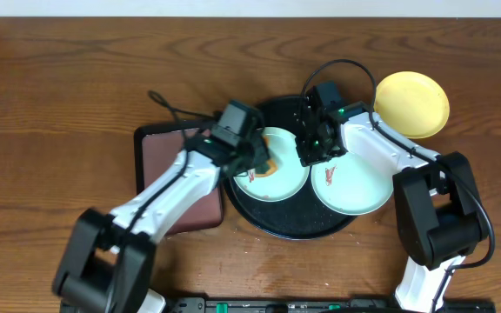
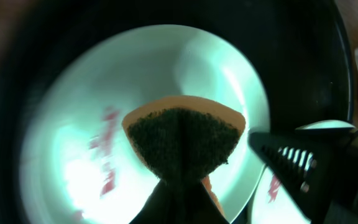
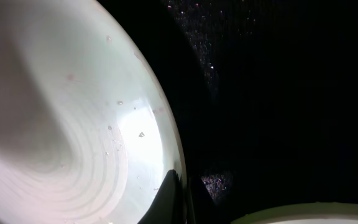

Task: Clean dirty plates on tray and stack at the side
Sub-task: 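Scrub the upper green plate with the left sponge while right holds it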

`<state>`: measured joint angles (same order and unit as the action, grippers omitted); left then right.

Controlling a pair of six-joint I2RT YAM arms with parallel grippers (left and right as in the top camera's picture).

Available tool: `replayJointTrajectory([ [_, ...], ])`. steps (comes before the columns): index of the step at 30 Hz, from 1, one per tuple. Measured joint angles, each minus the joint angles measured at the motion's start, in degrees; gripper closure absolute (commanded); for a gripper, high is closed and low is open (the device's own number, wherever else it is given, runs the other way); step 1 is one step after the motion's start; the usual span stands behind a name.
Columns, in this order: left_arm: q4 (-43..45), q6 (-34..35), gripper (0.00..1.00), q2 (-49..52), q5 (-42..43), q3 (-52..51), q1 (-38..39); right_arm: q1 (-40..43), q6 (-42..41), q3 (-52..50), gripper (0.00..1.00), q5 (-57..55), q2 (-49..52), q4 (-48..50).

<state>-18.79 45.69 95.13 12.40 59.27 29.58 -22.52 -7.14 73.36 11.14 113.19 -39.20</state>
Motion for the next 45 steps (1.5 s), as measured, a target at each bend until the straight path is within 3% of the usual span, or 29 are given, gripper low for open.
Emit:
replayJointTrajectory([
  [6, 8.2, 4.2, 0.93, 7.0, 0.6, 0.0, 3.3, 0.0, 0.0, 0.0, 0.99, 0.0, 0.0, 0.0],
  [13, 8.5, 5.6, 0.93, 11.3, -0.6, 0.0, 3.3, 0.0, 0.0, 0.0, 0.99, -0.2, 0.0, 0.0],
  [17, 5.1, 5.6, 0.93, 11.3, -2.8, 0.5, 3.3, 0.0, 0.0, 0.0, 0.99, -0.4, 0.0, -0.1],
  [23, -9.2, 5.6, 0.93, 8.5, -14.8, 1.9, 3.6, 0.0, 0.0, 0.0, 0.99, -0.4, 0.0, 0.0],
  [30, -10.2, 5.5, 0.93, 3.0, -23.5, 1.9, 3.5, 0.0, 0.0, 0.0, 0.99, -0.4, 0.0, 0.0],
  [37, 0.0, 5.5, 0.93, 1.7, -18.7, 2.2, 3.4, 0.0, 0.0, 0.0, 0.99, -0.4, 0.0, 0.0],
  [45, 4.3, 5.6, 0.93, 9.6, -14.2, 2.3, 3.5, 0.0, 0.0, 0.0, 0.99, -0.4, 0.0, 0.0],
])
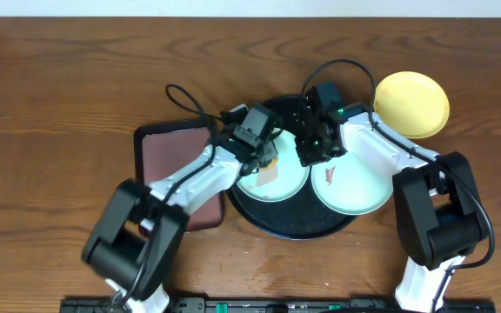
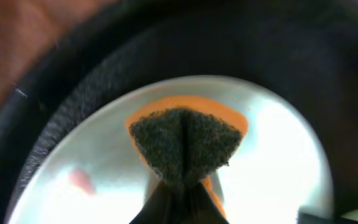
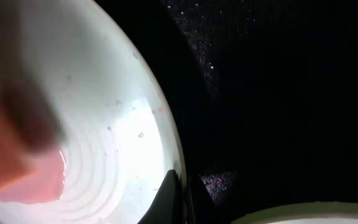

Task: Clean dirty plates on tray and stack at the side
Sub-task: 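Scrub the upper green plate with the left sponge while right holds it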

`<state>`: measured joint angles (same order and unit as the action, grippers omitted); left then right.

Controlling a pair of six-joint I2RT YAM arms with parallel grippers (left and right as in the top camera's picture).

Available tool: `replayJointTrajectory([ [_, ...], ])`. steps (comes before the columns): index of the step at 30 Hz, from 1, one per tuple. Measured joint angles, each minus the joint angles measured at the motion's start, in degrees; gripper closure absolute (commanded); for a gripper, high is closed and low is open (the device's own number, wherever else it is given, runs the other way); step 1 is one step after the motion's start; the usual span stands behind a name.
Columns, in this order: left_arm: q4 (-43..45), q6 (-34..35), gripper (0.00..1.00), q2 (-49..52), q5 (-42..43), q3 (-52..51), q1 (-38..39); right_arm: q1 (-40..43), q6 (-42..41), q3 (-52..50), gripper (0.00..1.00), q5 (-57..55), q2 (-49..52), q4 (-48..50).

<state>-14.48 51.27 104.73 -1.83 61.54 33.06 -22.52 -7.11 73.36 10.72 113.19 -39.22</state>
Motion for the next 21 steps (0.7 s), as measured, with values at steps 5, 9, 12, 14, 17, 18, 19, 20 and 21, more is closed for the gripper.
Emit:
replayJointTrajectory([
  [5, -1.0, 0.0, 0.93, 2.8, 0.5, 0.6, 0.0, 0.0, 0.0, 0.0, 0.99, -0.1, 0.0, 0.0],
  [9, -4.7, 0.0, 0.93, 2.7, 0.7, 1.4, -0.6, 0.0, 0.0, 0.0, 0.99, -0.1, 0.0, 0.0],
  [12, -8.2, 0.0, 0.93, 2.2, 1.2, 1.6, -1.6, 0.0, 0.0, 0.0, 0.99, -0.1, 0.0, 0.0],
  [14, -11.0, 0.0, 0.92, 1.6, 1.5, 1.6, -2.6, 0.0, 0.0, 0.0, 0.99, -0.1, 0.0, 0.0],
  [17, -14.6, 0.0, 0.93, 0.5, 1.5, 1.6, -4.3, 0.0, 0.0, 0.0, 0.99, -0.1, 0.0, 0.0],
  [18, -15.4, 0.0, 0.93, 0.2, 1.7, 1.6, -4.7, 0.0, 0.0, 0.0, 0.99, -0.1, 0.0, 0.0],
  [19, -16.1, 0.0, 0.93, -0.4, 1.7, 1.6, -4.7, 0.0, 0.0, 0.0, 0.99, 0.0, 0.0, 0.0],
  [20, -16.7, 0.0, 0.92, -0.8, 1.5, 1.6, -4.7, 0.0, 0.0, 0.0, 0.99, 0.0, 0.0, 0.0],
  [21, -17.1, 0.0, 0.92, -1.4, 1.4, 1.6, -4.7, 0.0, 0.0, 0.0, 0.99, 0.0, 0.0, 0.0],
])
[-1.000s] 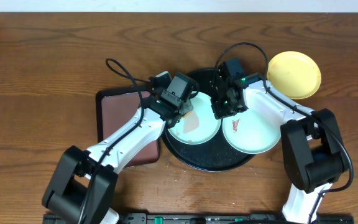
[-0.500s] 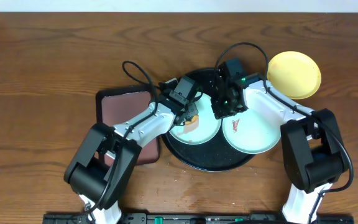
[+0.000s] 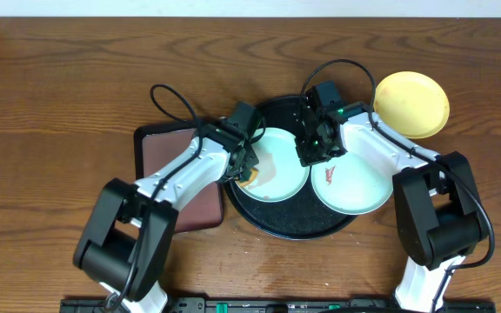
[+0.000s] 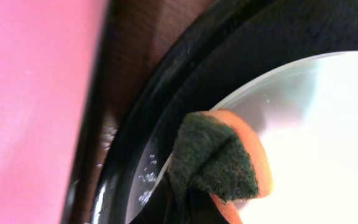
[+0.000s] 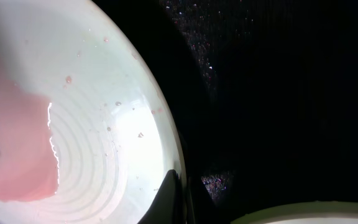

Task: Clean dirty plates on tray and stack at the side
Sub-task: 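Scrub the upper green plate with the left sponge while right holds it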

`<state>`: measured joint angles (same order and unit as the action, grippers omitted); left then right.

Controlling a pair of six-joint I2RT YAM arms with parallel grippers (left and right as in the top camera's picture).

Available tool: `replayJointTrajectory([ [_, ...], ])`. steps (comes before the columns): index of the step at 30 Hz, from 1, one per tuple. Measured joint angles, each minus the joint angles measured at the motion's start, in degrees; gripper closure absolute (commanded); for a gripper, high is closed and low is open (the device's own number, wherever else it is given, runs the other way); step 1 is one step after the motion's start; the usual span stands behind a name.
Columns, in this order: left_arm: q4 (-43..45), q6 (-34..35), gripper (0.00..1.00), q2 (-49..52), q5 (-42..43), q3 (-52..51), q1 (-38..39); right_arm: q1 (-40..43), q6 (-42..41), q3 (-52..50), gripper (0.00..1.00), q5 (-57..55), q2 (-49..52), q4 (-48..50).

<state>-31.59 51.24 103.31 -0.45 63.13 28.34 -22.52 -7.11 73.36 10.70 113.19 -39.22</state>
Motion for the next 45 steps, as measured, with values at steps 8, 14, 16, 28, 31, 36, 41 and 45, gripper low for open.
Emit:
replayJointTrajectory([
  [8, 6.1, 0.0, 0.92, -1.2, -1.7, -0.4, -0.2, 0.0, 0.0, 0.0, 0.99, 0.0, 0.0, 0.0],
  [14, 13.4, 0.1, 0.93, -1.2, -1.3, -0.6, 1.3, 0.0, 0.0, 0.0, 0.99, 0.0, 0.0, 0.0],
  [16, 14.8, 1.0, 0.93, -1.2, -0.9, -0.6, 2.3, 0.0, 0.0, 0.0, 0.99, 0.0, 0.0, 0.0],
  [28, 17.7, 5.5, 0.93, 5.0, 3.8, -0.5, 5.0, 0.0, 0.0, 0.0, 0.99, -0.2, 0.0, 0.0],
  [31, 15.5, 5.6, 0.93, 5.0, 4.4, -0.1, 4.7, 0.0, 0.0, 0.0, 0.99, -0.2, 0.0, 0.0],
  [36, 9.1, 5.5, 0.93, 4.1, 4.3, 0.5, 4.5, 0.0, 0.1, 0.0, 0.99, -0.2, 0.0, 0.1],
  [41, 1.0, 5.5, 0.93, 1.9, 0.4, 0.4, 4.5, -0.2, 0.2, 0.0, 0.99, -0.2, 0.0, 0.1],
  [45, -3.3, 5.5, 0.93, -1.1, -4.7, -0.4, 4.5, -0.3, 0.2, 0.0, 0.99, -0.5, 0.0, 0.1],
])
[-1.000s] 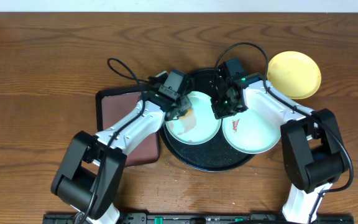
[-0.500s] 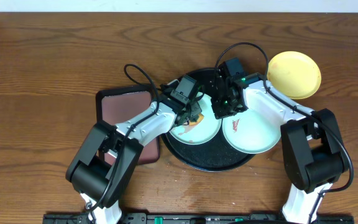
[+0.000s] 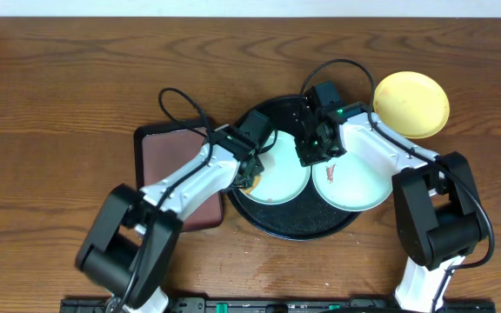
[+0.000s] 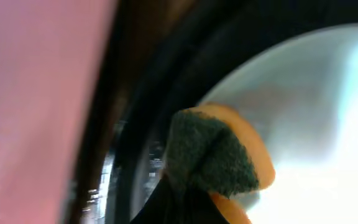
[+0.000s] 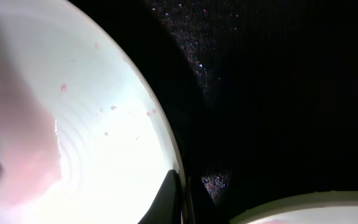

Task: Clean dirty plates on tray and stack at the side
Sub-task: 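Scrub the upper green plate with the left sponge while right holds it, then pull the left gripper with the sponge back over the brown tray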

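Two pale green plates lie on the round black tray (image 3: 296, 223). The left plate (image 3: 281, 178) looks wiped; the right plate (image 3: 355, 187) carries a red smear. My left gripper (image 3: 252, 169) is shut on an orange sponge with a dark green scouring face (image 4: 213, 155), pressed on the left plate's (image 4: 303, 112) left edge. My right gripper (image 3: 313, 155) is shut on that plate's right rim (image 5: 169, 143), pinning it. The right plate's edge (image 5: 303, 208) shows at the bottom of the right wrist view.
A yellow plate (image 3: 411, 103) sits on the wooden table at the back right, off the tray. A maroon rectangular mat in a dark frame (image 3: 174, 178) lies left of the tray, under my left arm. Arm cables loop behind the tray.
My left gripper with the sponge has shifted slightly along the left plate's left edge. The right gripper still pinches the same rim.
The sponge first lay on the middle of the left plate, which bore red smears. Then it was at the plate's far part, then at its left edge by the mat, where it stays. The plate's middle now looks clean. My right gripper held the rim throughout.
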`<state>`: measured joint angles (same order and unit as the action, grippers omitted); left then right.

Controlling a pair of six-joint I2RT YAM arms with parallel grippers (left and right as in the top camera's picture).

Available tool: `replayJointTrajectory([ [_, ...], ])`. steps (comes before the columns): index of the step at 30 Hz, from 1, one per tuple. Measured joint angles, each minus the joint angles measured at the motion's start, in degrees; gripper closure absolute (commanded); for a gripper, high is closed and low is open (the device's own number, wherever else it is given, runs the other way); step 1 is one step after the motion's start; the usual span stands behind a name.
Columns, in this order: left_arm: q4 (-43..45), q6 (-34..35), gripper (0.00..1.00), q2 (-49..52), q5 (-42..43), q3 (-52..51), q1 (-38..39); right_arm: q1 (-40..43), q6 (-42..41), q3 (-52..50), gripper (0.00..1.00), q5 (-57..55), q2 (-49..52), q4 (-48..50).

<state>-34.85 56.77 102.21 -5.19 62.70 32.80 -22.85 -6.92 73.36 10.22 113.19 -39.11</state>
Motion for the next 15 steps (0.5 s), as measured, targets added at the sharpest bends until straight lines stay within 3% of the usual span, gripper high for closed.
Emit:
replayJointTrajectory([
  [10, -3.2, -0.2, 0.93, -13.8, -11.0, -0.1, -1.3, 0.0, -0.1, 0.0, 0.99, 0.6, -0.1, 0.1],
  [15, -10.2, -1.0, 0.92, -24.4, -12.1, -0.2, -7.6, 0.0, -0.1, 0.0, 0.99, 1.5, -2.0, 0.0],
])
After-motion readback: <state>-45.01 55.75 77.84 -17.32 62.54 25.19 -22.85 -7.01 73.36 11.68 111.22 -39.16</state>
